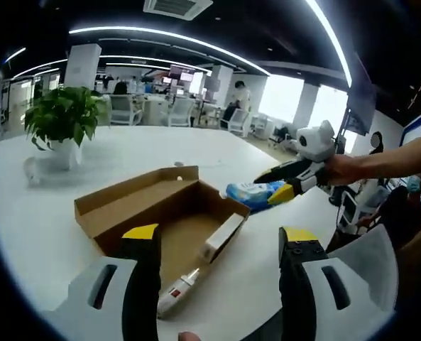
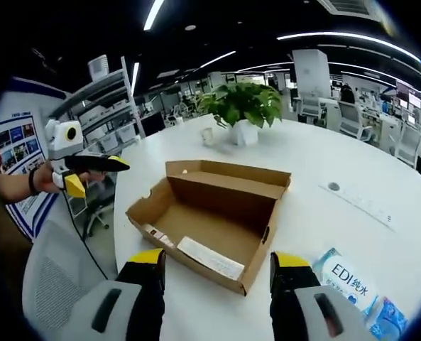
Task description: Operate the shoe box by opening the lid, removing the specified soft item, and placing it in the target area until the item is outside and the box remains undamaged.
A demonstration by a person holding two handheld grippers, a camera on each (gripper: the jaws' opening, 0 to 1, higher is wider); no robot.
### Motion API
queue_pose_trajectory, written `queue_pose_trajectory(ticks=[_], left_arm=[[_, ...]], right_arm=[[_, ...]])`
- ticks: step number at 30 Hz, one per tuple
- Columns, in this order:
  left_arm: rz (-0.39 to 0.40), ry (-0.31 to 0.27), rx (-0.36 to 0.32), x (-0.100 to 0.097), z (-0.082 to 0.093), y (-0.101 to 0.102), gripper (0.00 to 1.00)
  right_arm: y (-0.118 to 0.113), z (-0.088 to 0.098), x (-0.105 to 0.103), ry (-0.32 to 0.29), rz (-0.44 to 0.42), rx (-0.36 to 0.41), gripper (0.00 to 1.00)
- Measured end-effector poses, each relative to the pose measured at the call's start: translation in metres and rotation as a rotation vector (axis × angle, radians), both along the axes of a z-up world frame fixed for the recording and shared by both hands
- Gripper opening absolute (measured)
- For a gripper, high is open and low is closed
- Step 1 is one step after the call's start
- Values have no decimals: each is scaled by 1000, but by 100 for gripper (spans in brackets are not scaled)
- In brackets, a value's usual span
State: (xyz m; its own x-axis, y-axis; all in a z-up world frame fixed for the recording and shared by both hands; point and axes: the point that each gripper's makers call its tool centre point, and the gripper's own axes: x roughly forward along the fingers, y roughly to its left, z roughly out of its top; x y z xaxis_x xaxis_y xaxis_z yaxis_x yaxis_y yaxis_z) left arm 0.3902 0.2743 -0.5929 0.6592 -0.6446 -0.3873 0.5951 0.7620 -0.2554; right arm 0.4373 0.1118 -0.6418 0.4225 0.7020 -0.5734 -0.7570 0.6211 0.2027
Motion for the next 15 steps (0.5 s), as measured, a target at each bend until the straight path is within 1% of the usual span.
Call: queue_pose_trajectory(ticks=[10, 14, 15], left_arm=[[15, 1, -5, -1, 0, 8, 67], [17, 2, -8, -2, -1, 9, 67], [17, 3, -8, -2, -1, 9, 67]], right_arm=[[17, -3, 5, 11, 45, -27, 57], [23, -4, 10, 12, 69, -48, 57], [24, -5, 11, 10, 84, -68, 57]])
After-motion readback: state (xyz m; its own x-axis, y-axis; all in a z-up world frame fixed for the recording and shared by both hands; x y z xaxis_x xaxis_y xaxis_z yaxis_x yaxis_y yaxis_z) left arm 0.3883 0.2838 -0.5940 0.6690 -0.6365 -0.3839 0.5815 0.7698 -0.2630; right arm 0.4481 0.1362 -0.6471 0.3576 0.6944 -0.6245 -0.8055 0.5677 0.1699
